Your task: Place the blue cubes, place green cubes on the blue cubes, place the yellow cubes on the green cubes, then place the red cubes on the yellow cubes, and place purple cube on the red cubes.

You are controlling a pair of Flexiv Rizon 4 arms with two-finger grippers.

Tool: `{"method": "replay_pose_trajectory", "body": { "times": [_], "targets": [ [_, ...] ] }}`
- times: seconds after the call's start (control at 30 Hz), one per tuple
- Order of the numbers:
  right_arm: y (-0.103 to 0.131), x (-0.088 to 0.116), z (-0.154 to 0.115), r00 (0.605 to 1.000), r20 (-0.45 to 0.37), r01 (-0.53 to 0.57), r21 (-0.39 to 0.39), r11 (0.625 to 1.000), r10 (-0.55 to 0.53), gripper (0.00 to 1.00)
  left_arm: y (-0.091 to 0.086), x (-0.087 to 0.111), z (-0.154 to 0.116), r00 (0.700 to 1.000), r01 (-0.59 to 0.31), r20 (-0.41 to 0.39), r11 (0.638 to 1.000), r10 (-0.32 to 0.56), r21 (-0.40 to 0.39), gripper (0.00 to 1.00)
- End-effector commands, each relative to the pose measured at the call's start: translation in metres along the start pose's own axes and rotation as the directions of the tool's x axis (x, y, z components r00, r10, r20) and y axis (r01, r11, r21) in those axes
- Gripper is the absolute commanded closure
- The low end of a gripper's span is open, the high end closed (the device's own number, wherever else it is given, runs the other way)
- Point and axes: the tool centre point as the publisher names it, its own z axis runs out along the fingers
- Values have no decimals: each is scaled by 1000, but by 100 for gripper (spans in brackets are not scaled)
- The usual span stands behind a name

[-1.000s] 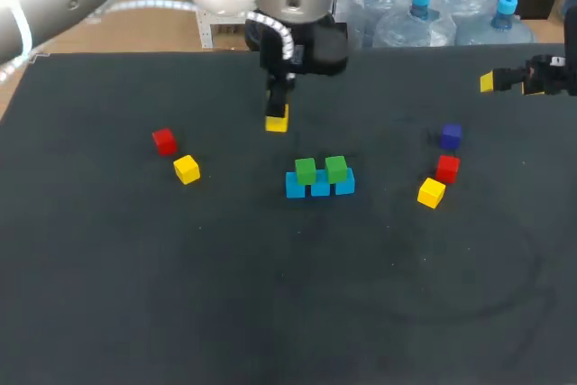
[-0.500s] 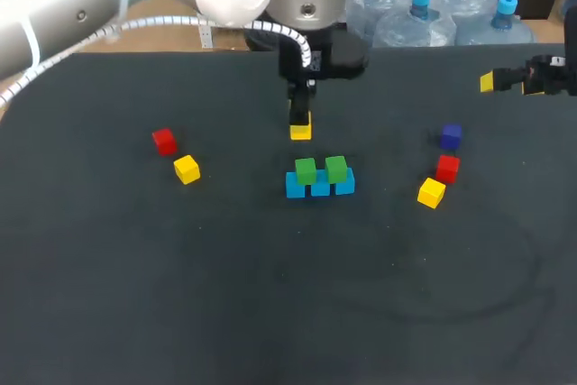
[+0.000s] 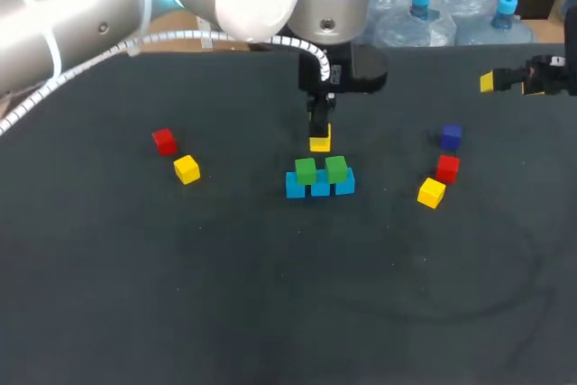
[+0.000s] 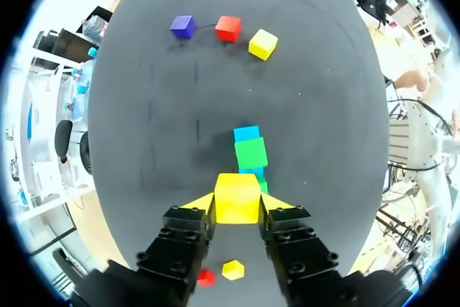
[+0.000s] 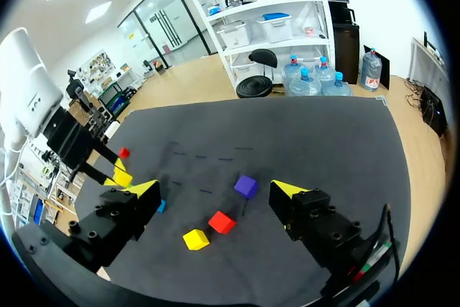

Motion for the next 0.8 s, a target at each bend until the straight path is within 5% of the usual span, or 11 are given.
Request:
{"method": "replay_pose_trajectory", "body": {
  "times": [0.03, 0.8],
  "targets": [
    [1, 0, -1, 1000, 0, -1, 5, 1000, 1, 0, 3, -3, 4, 1000, 9, -3, 1000, -9, 10, 100],
    [1, 0, -1, 1000, 0, -1, 5, 1000, 1, 0, -6, -3, 21, 995, 97, 7, 991, -98, 94, 100]
  ]
}}
